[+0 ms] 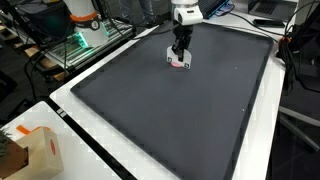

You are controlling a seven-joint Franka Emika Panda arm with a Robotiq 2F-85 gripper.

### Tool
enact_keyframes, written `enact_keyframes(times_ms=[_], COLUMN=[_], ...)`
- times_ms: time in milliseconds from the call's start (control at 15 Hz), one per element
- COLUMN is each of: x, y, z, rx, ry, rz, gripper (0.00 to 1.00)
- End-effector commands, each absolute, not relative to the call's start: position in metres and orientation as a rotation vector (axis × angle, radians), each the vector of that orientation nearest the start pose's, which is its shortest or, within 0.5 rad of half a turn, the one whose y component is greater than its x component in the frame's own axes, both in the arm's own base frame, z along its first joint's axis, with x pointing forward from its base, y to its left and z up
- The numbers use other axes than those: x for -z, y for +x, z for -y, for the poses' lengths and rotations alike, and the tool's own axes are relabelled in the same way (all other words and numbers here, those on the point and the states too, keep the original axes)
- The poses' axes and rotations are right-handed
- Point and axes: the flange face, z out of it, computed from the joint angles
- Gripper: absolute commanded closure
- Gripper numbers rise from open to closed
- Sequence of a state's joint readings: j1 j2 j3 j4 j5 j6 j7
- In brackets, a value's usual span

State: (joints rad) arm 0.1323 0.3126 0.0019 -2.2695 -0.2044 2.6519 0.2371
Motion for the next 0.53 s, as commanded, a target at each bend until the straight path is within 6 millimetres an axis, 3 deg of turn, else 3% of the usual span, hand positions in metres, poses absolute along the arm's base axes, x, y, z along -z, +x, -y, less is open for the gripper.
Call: enact_keyframes(times_ms=[0,200,467], x=[-0.212,-0.206,-0.194], y=[0.562,0.563,0.546], z=[-0.082,-0.079,-0.071], rx=[0.191,0.146,0.041], ry=[-3.223,-3.222,-3.209], rz=[0.138,0.130,0.132], gripper=[0.99,0.99,0.99])
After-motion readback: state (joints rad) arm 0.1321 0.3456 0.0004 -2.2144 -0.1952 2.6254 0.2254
